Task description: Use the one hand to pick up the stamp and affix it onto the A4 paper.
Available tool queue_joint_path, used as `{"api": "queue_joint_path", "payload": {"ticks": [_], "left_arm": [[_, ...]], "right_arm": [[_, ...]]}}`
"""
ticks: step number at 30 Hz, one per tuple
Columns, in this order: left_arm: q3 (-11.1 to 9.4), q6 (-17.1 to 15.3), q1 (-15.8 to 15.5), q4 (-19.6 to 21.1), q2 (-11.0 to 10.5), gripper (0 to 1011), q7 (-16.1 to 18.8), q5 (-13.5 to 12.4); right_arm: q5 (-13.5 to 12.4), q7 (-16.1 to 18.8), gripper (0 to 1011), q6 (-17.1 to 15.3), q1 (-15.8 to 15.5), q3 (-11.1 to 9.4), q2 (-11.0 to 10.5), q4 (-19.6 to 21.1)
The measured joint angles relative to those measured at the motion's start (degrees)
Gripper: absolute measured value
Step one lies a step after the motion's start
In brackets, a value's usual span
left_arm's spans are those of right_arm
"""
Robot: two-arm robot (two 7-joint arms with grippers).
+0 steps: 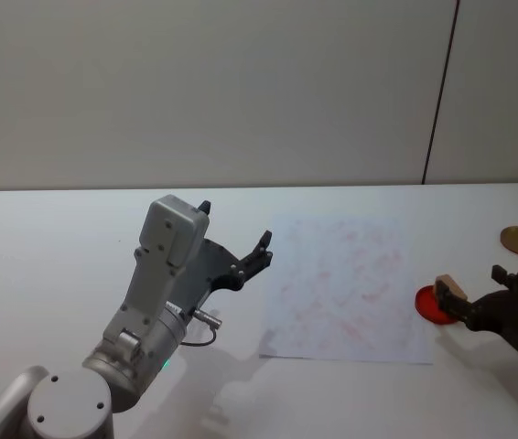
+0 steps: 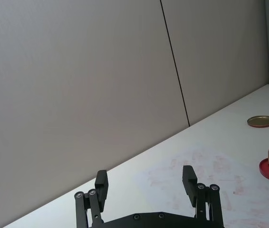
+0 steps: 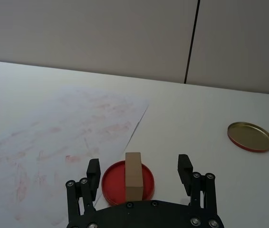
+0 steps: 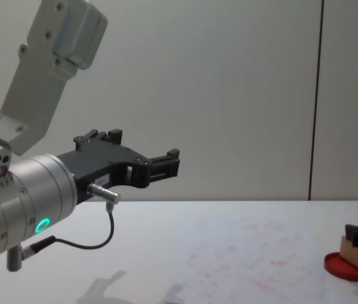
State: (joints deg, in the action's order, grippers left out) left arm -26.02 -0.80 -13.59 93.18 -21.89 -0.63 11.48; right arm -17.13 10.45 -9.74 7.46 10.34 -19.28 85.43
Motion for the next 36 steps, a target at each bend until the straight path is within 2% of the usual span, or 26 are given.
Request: {"api": "queue_joint_path", "payload": {"ticks": [21, 32, 36], "left_arm": [[0.0, 0.0, 0.0, 0.0, 0.0, 993, 0.0, 0.0], [0.0, 0.0, 0.0, 0.0, 0.0, 993, 0.0, 0.0], [0.0, 0.0, 0.0, 0.0, 0.0, 993, 0.0, 0.0]], "right_arm": [[-0.52, 2.41, 986, -2.98, 2.78, 0.25, 0.98, -4.68], [0.14, 3.52, 704, -3.45, 3.53, 0.65, 1.33, -5.88], [0.4, 3.73, 559, -3.36, 3.59, 0.76, 1.42, -6.07]]}}
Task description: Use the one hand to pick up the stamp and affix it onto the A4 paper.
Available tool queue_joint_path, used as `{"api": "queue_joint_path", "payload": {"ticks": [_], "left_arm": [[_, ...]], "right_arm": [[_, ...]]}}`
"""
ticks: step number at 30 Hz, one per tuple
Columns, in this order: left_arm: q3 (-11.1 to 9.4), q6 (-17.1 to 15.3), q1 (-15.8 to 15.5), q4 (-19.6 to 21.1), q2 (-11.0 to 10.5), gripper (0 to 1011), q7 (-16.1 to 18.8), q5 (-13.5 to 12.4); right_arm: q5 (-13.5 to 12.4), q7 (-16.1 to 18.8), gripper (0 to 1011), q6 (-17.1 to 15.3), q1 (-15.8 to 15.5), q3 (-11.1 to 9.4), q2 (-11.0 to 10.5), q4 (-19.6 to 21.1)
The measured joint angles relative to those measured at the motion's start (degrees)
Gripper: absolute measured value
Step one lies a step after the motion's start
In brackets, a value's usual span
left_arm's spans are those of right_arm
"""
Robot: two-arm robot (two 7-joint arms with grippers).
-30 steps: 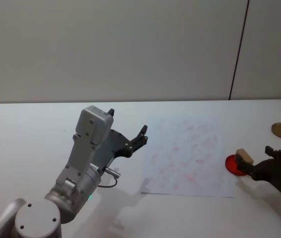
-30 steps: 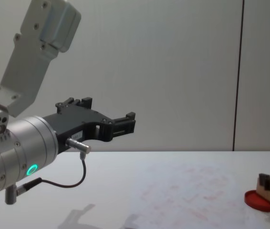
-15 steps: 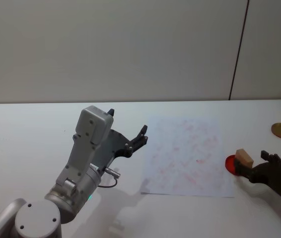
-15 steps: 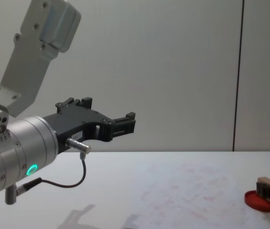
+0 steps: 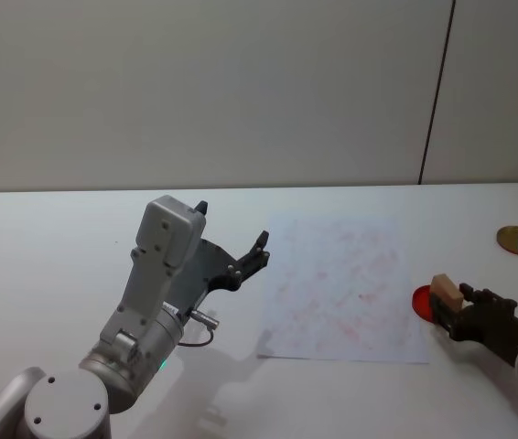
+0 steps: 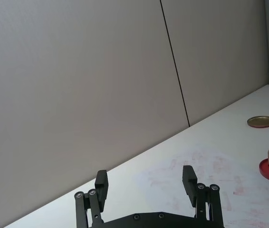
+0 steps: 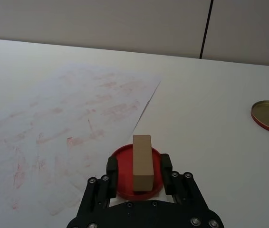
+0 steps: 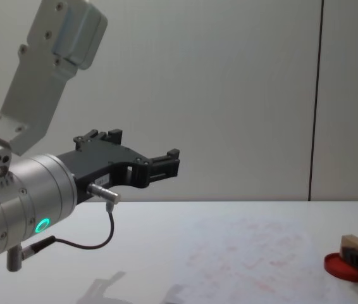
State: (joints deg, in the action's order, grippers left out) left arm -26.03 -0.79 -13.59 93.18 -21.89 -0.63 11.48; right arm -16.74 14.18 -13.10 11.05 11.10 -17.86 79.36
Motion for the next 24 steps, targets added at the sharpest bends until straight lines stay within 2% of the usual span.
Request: {"api": "queue_joint_path", "payload": {"ticks": [2, 4, 6, 11, 24], "left_arm": [[0.0, 0.0, 0.0, 0.0, 0.0, 993, 0.0, 0.0], [0.0, 0.0, 0.0, 0.0, 0.0, 993, 0.0, 0.0], [0.0, 0.0, 0.0, 0.0, 0.0, 993, 0.0, 0.0], [0.0, 0.0, 0.0, 0.0, 0.0, 993, 0.0, 0.0], [0.0, 0.0, 0.0, 0.0, 0.0, 993, 0.0, 0.0]], "right_arm": [[0.1, 0.08, 519, 0.06, 0.04, 0.06, 0.03, -0.07], [0.31, 0.21, 420, 0.19, 0.11, 0.12, 0.07, -0.21], [0.39, 0.25, 387, 0.25, 0.14, 0.14, 0.09, -0.28], [0.82, 0.31, 224, 0.69, 0.24, 0.23, 0.14, -0.45], [2.67, 0.44, 219, 4.81, 0.07, 0.56, 0.16, 0.92]]}}
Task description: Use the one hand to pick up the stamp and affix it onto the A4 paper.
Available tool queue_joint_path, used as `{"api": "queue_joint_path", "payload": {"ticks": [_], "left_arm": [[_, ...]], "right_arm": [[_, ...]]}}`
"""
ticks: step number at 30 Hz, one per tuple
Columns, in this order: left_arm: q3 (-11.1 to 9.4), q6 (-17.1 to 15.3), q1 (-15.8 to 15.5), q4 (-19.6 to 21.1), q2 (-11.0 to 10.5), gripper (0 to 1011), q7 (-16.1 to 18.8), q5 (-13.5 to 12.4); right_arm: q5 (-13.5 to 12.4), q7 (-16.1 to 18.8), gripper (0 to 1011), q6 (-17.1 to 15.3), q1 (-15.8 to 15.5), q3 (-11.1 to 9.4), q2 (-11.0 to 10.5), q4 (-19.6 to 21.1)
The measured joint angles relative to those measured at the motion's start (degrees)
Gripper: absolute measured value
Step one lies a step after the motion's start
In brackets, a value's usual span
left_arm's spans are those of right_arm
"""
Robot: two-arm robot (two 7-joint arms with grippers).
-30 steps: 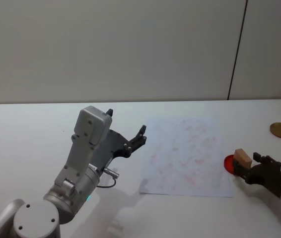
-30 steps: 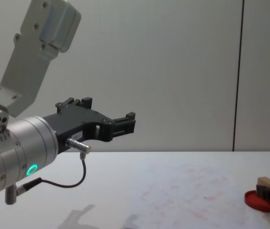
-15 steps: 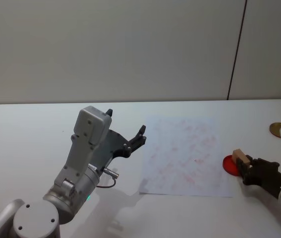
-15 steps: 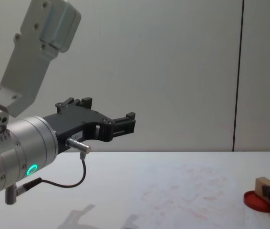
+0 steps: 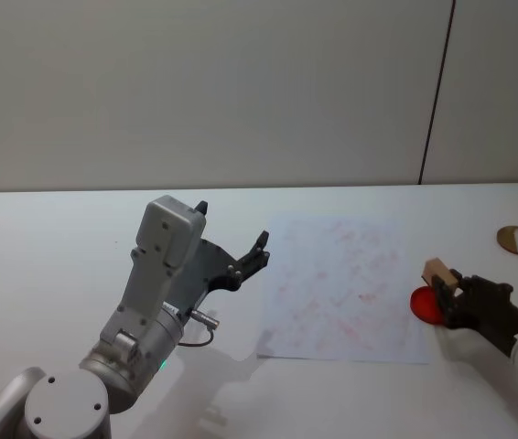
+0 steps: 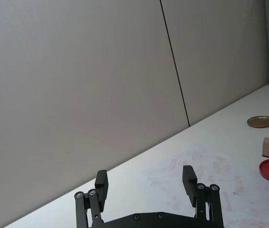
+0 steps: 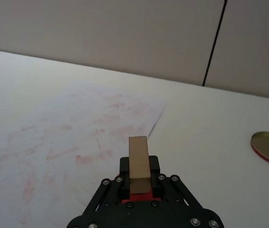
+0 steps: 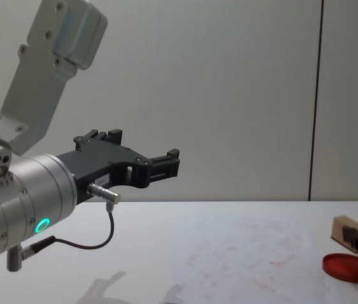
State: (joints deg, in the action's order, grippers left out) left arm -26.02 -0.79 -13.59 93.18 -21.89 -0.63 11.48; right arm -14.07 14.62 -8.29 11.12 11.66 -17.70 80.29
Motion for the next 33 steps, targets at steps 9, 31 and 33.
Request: {"api": "queue_joint_path", "payload": {"ticks": [9, 31, 33], "left_arm": [[0.0, 0.0, 0.0, 0.0, 0.0, 993, 0.0, 0.0], [0.0, 0.0, 0.0, 0.0, 0.0, 993, 0.0, 0.0], [0.0, 0.0, 0.0, 0.0, 0.0, 993, 0.0, 0.0]], "right_arm": [[1.17, 2.67, 219, 1.41, 0.25, 1.21, 0.85, 2.46], [4.17, 7.16, 219, -2.69, 2.73, 6.56, 6.06, 2.3], [4.54, 7.37, 219, -2.86, 2.87, 6.92, 6.38, 1.95]]}}
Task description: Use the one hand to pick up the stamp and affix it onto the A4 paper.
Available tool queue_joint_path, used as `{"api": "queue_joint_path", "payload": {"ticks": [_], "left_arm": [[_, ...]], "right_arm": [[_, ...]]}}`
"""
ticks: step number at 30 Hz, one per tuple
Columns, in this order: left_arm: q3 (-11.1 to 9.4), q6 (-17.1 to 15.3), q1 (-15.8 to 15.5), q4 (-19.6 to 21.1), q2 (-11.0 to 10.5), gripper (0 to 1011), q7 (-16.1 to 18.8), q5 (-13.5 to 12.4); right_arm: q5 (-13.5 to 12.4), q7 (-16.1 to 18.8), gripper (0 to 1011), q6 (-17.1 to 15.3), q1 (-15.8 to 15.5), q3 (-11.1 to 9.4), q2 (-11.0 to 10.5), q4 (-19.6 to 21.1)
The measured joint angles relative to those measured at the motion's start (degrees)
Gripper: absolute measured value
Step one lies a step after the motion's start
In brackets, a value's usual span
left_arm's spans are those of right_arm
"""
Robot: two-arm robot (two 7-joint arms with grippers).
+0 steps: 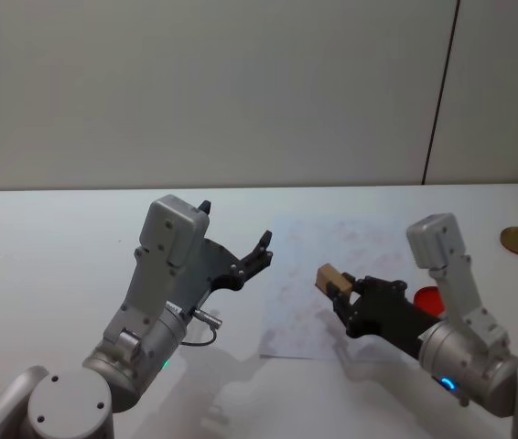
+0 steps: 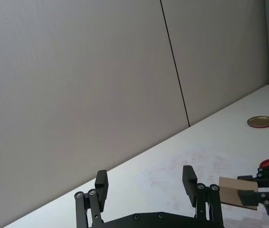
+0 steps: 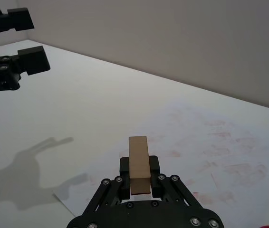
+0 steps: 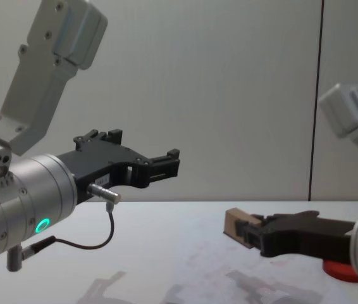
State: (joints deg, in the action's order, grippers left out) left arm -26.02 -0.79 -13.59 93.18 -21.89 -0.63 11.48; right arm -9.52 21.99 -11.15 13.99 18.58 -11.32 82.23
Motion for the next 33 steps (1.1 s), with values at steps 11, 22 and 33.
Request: {"api": "queue_joint_path", "payload": {"ticks": [11, 22, 33], "left_arm": [[0.0, 0.0, 0.0, 0.0, 0.0, 993, 0.0, 0.0], [0.0, 0.0, 0.0, 0.0, 0.0, 993, 0.0, 0.0], [0.0, 0.0, 0.0, 0.0, 0.0, 993, 0.0, 0.0]], "right_arm": [[1.51, 0.3, 219, -0.17, 0.48, 1.36, 1.14, -2.01], [2.72, 0.28, 219, 0.29, 0.76, 2.12, 1.69, -3.99], [3.34, 0.54, 219, 0.27, 1.31, 2.27, 1.86, -5.21]]}}
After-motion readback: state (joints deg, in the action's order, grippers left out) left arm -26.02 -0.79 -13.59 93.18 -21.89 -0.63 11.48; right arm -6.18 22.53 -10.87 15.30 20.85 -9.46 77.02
